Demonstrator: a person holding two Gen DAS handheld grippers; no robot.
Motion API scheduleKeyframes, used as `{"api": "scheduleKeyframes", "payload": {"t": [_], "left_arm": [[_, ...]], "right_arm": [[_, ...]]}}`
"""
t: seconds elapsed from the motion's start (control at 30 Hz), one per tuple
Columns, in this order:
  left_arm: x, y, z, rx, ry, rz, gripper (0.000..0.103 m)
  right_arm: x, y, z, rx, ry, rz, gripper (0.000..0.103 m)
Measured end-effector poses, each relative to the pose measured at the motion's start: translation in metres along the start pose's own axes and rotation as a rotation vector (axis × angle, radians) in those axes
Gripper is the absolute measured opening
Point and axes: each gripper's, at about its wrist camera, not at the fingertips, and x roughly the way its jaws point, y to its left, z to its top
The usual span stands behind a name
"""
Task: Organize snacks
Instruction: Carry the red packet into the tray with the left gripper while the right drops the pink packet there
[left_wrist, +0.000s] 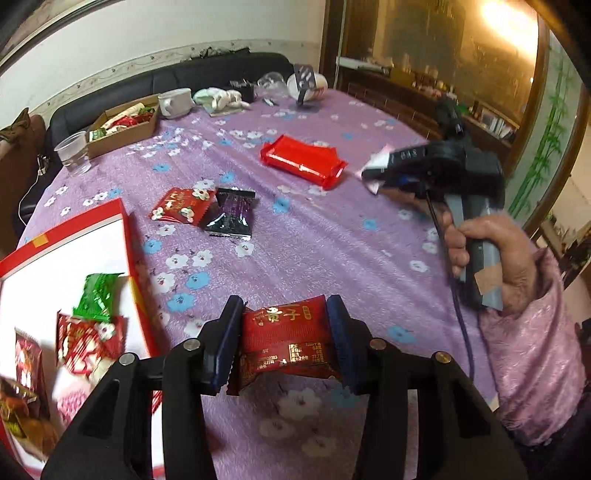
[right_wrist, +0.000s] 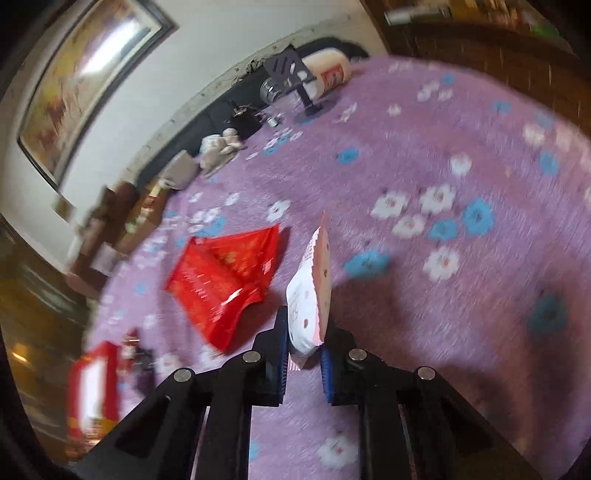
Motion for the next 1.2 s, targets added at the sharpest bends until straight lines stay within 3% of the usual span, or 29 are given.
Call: {"api": "scheduleKeyframes", "payload": {"t": [0.17, 0.3, 0.57, 0.87, 1.2], "left_arm": [[-0.019, 0.010, -0.005, -0.036, -0.036, 0.010, 0.045], [-0.038, 0.021, -0.011, -0.059, -0.083, 0.031, 0.045], [-0.069, 0.065, -0.025, -0.145, -0.141, 0.125, 0.045], [-0.079, 0.124, -0.046, -0.264, -0.159, 0.244, 0.045], [-0.082, 0.162, -0.060, -0.336, -0.178, 0.295, 0.045]], "right_arm": [[-0.003, -0.016, -0.010, 0.125, 0.073, 0.157, 0.015], [-0.008, -0.002, -0.020, 0.130, 0.099, 0.228, 0.015], [-0.009, 0.096, -0.049, -0.084, 0.142, 0.305, 0.014], [0.000, 0.213, -0.120, -0.377, 0.242, 0.378, 0.014], [0.018, 0.276, -0.189, -0.588, 0.346, 0.391, 0.014]]}}
